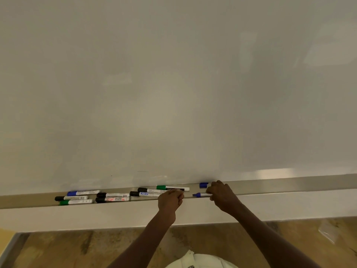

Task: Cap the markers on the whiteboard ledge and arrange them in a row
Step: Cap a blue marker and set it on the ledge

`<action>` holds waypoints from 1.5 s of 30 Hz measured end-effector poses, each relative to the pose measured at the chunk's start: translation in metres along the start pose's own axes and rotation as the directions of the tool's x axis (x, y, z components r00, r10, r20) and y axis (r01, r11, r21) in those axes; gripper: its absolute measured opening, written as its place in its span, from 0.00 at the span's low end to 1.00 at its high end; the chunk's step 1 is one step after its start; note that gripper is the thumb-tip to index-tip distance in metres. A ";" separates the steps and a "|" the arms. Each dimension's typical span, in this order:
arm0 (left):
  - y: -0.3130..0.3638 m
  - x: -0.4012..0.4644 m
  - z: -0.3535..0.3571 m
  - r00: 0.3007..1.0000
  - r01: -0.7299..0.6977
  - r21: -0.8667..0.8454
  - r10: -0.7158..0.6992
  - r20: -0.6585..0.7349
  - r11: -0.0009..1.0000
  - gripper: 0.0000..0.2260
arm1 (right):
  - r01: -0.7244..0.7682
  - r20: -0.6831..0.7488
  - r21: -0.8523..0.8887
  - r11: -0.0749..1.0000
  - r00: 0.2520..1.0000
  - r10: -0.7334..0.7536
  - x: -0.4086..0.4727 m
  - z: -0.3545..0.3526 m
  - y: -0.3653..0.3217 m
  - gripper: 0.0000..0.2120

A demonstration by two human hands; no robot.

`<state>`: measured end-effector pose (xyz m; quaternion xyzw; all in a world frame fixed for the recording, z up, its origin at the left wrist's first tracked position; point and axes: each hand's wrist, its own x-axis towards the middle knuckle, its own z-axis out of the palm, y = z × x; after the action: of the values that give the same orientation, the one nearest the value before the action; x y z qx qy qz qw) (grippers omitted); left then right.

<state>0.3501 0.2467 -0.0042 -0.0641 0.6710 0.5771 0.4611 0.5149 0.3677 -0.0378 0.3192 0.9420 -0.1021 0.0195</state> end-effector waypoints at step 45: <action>-0.006 0.014 0.053 0.673 -0.737 0.542 0.503 0.542 0.404 0.13 | -0.066 -0.239 0.158 0.985 0.966 0.102 -0.033 -0.028 0.045 0.14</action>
<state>0.3750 0.2947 -0.0133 0.4674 0.7377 0.3930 0.2879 0.5688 0.3886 -0.0151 0.3696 0.9125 -0.1307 -0.1168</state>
